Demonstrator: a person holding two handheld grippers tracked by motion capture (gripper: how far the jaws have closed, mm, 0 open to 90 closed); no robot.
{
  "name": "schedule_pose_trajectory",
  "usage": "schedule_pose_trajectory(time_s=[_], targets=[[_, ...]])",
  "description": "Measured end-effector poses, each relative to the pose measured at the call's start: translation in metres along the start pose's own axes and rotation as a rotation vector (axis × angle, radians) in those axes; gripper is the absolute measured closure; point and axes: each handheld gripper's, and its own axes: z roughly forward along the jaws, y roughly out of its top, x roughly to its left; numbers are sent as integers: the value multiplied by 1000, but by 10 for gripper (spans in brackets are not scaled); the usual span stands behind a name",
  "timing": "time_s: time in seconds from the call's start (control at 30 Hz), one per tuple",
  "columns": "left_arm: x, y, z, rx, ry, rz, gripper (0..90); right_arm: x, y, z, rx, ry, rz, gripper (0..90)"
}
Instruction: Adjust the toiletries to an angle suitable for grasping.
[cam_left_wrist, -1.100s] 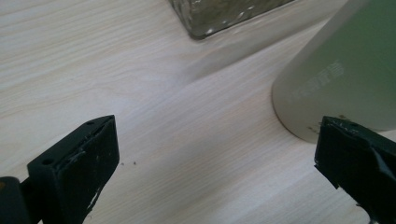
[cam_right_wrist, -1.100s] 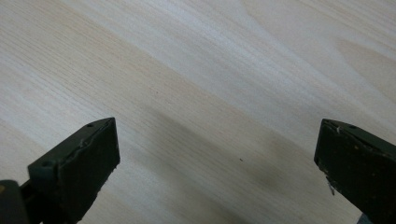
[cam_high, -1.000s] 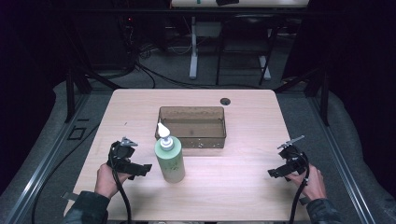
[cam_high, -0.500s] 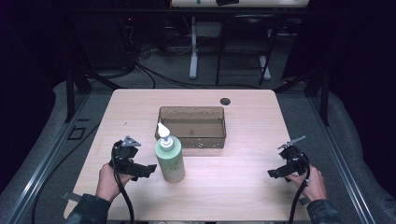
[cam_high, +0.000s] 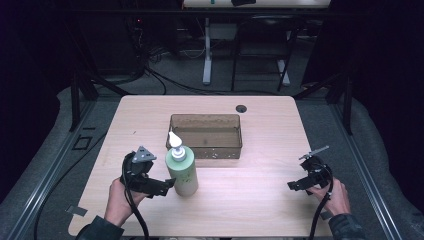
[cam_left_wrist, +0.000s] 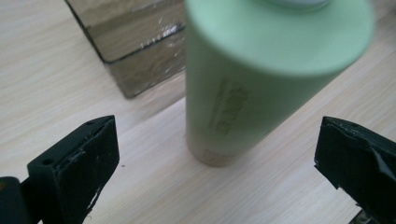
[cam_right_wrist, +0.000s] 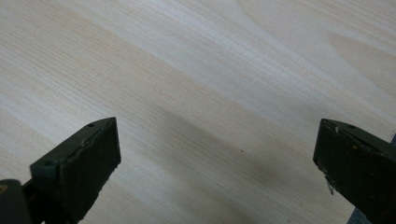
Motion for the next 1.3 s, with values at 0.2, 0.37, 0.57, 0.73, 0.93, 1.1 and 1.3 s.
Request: schedule_pose_trajectory(time_s=[0.2, 0.37, 0.57, 0.73, 0.93, 1.1, 1.3], targets=[[-12, 13, 8, -39, 30, 26, 0, 0, 0, 1, -4, 5, -6, 5], [-16, 19, 17, -43, 33, 56, 45, -1, 0, 0, -1, 9, 6, 6], [-20, 24, 27, -42, 26, 104, 116, -1, -1, -1, -7, 4, 5, 13], [-11, 27, 29, -43, -11, 133, 118, -3, -1, 0, -7, 4, 3, 14], [6, 30, 33, -59, -76, 183, 119, -2, 0, -1, -11, 8, -2, 14], [18, 34, 39, -69, -102, 213, 119, -3, -1, -2, -17, 6, 3, 14], [18, 35, 37, -83, -85, 170, 116, -2, 0, -1, -14, 13, 7, 14]])
